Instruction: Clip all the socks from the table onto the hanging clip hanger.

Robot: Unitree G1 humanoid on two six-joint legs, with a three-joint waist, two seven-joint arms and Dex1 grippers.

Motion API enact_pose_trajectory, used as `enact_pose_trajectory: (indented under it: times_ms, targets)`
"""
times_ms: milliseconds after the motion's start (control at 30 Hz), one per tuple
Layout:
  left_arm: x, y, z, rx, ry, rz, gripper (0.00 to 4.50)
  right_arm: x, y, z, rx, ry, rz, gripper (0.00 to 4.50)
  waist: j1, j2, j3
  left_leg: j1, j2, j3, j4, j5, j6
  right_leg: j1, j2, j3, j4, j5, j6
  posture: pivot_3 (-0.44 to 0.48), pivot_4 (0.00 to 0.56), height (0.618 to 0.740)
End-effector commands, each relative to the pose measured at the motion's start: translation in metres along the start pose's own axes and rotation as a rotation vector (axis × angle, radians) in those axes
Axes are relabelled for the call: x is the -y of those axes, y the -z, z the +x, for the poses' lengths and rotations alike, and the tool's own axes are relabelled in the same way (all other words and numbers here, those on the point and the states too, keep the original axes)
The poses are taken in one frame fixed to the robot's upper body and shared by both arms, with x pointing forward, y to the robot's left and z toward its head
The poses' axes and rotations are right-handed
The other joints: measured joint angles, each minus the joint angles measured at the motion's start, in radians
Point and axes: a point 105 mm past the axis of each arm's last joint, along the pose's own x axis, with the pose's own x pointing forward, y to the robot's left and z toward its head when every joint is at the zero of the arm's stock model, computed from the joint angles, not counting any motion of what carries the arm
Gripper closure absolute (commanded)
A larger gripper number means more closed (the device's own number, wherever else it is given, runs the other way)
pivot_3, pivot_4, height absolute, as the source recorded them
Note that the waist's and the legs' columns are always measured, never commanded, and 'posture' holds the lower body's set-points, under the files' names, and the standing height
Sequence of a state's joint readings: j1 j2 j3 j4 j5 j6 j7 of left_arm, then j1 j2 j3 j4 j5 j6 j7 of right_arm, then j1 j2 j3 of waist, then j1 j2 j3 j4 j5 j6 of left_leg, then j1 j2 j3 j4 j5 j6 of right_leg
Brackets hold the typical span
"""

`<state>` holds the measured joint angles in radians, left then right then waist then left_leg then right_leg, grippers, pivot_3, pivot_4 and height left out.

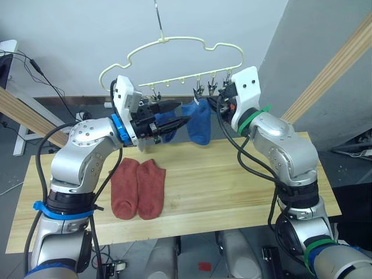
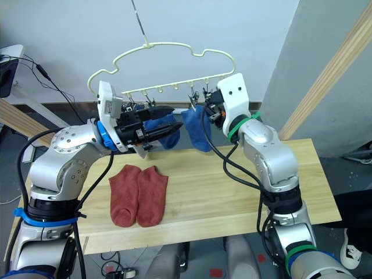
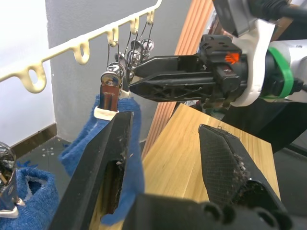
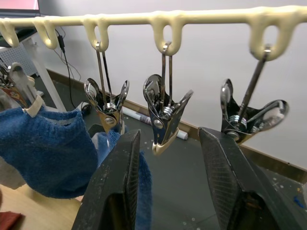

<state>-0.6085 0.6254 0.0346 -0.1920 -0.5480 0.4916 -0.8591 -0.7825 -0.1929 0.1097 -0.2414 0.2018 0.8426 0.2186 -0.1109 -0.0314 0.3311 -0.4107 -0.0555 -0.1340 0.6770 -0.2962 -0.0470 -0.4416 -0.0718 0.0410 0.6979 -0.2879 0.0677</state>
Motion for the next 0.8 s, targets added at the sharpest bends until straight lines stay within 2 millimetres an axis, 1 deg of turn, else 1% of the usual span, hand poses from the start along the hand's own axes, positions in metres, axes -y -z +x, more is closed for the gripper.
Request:
enact_pose_trajectory:
  times_ms: [33, 167, 300, 633, 800]
  targets:
    - [0.000, -0.015, -0.002, 0.045, 0.001, 0.036, 2.00, 0.003, -0.017, 0.002, 0.071, 0.016, -0.090, 2.53, 0.000, 0.000, 0.000, 0.000, 0.000, 0.000, 0.000, 0.000, 0.000, 0.000, 0.000, 0.000, 0.000, 0.000, 0.000, -0.090, 0.350, 0.740]
    - [0.001, -0.017, -0.001, 0.052, 0.007, 0.034, 2.00, 0.003, -0.018, 0.006, 0.082, 0.019, -0.116, 2.53, 0.000, 0.000, 0.000, 0.000, 0.000, 0.000, 0.000, 0.000, 0.000, 0.000, 0.000, 0.000, 0.000, 0.000, 0.000, -0.084, 0.346, 0.740]
    - [0.003, -0.019, -0.001, 0.056, 0.025, 0.024, 2.00, -0.003, -0.021, 0.011, 0.098, 0.000, -0.111, 2.53, 0.000, 0.000, 0.000, 0.000, 0.000, 0.000, 0.000, 0.000, 0.000, 0.000, 0.000, 0.000, 0.000, 0.000, 0.000, -0.085, 0.344, 0.740]
    - [0.004, -0.023, 0.000, 0.060, 0.044, 0.020, 2.00, -0.015, -0.032, 0.019, 0.134, -0.037, -0.066, 2.53, 0.000, 0.000, 0.000, 0.000, 0.000, 0.000, 0.000, 0.000, 0.000, 0.000, 0.000, 0.000, 0.000, 0.000, 0.000, -0.080, 0.345, 0.740]
    - [0.003, -0.023, -0.001, 0.059, 0.037, 0.020, 2.00, -0.017, -0.033, 0.021, 0.136, -0.046, -0.039, 2.53, -0.001, 0.000, 0.000, 0.000, 0.000, 0.000, 0.000, 0.000, 0.000, 0.000, 0.000, 0.000, 0.000, 0.000, 0.000, -0.078, 0.347, 0.740]
